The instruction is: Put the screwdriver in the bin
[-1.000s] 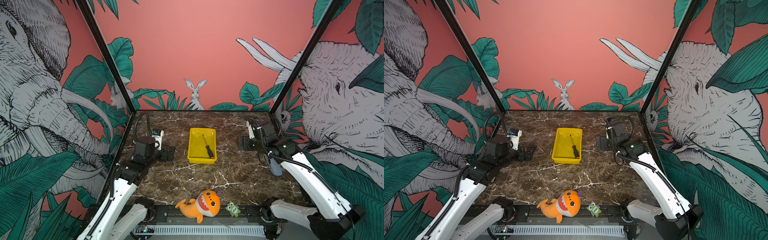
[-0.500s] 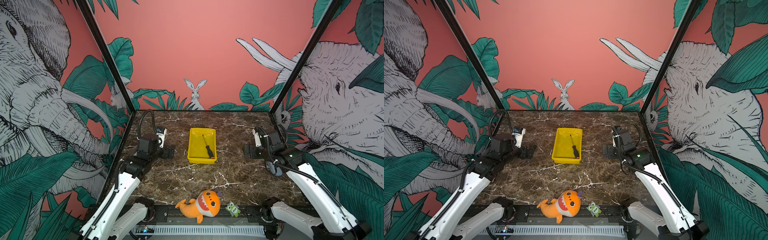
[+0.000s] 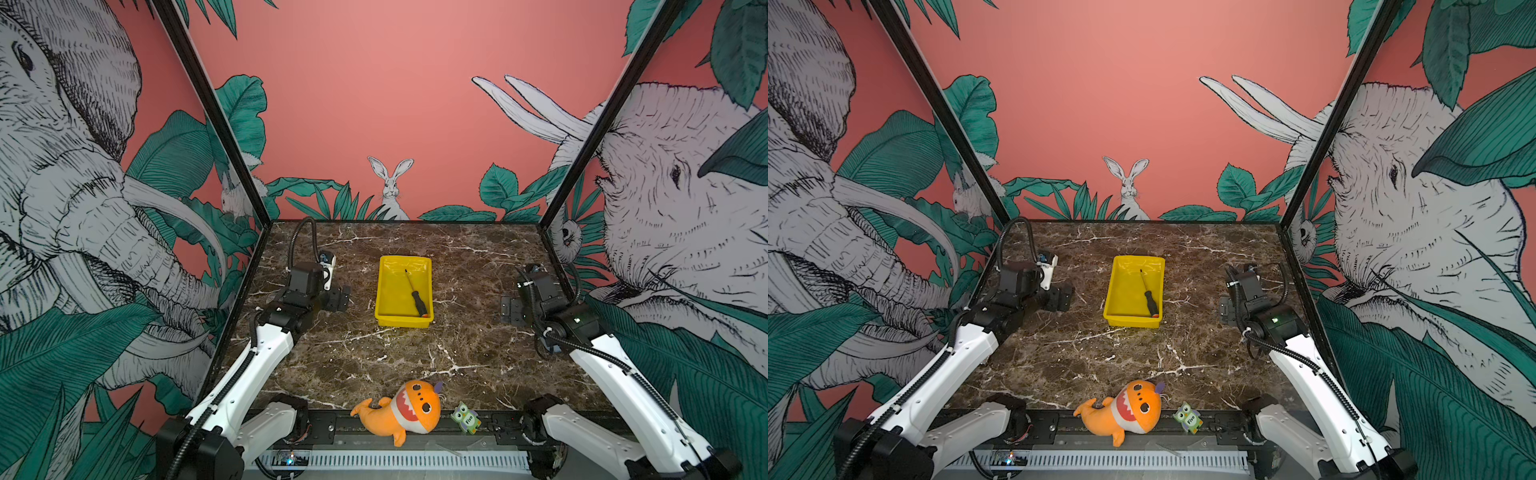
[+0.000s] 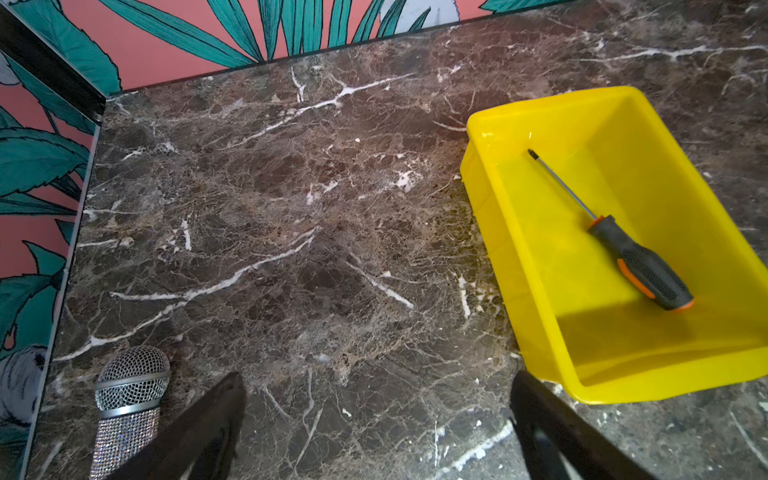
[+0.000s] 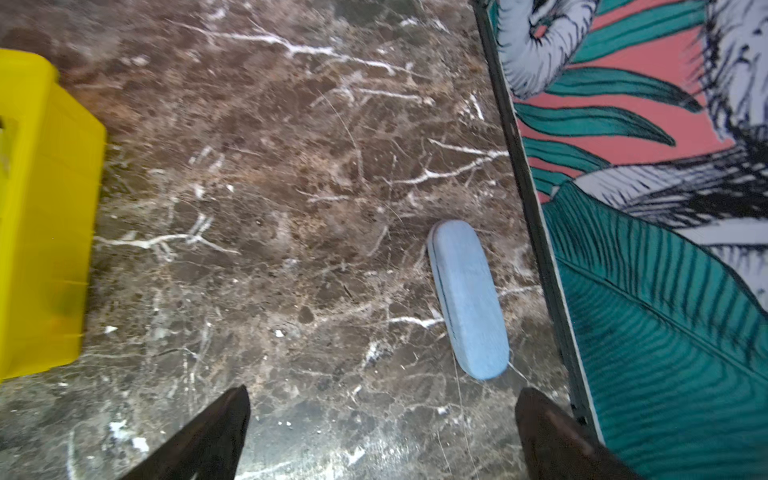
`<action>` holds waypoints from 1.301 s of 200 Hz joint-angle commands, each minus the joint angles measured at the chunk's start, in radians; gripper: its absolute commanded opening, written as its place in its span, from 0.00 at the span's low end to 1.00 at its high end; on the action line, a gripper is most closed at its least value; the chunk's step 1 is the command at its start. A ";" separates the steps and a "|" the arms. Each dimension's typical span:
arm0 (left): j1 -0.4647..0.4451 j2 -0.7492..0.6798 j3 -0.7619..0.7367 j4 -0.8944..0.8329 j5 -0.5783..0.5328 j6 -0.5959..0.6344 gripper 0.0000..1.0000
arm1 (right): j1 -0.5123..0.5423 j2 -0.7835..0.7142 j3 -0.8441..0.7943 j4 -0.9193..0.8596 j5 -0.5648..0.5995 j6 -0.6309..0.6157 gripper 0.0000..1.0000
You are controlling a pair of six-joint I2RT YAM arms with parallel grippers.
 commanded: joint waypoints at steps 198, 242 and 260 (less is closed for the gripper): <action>0.218 0.323 -0.478 1.222 -0.162 0.136 0.99 | -0.114 0.418 -0.671 1.832 -0.011 -0.523 0.99; 0.222 0.540 -0.455 1.400 -0.065 0.166 0.99 | -0.135 0.533 -0.653 1.926 -0.143 -0.621 0.99; 0.225 0.509 -0.439 1.315 -0.045 0.163 0.99 | -0.143 0.543 -0.652 1.931 -0.115 -0.604 0.99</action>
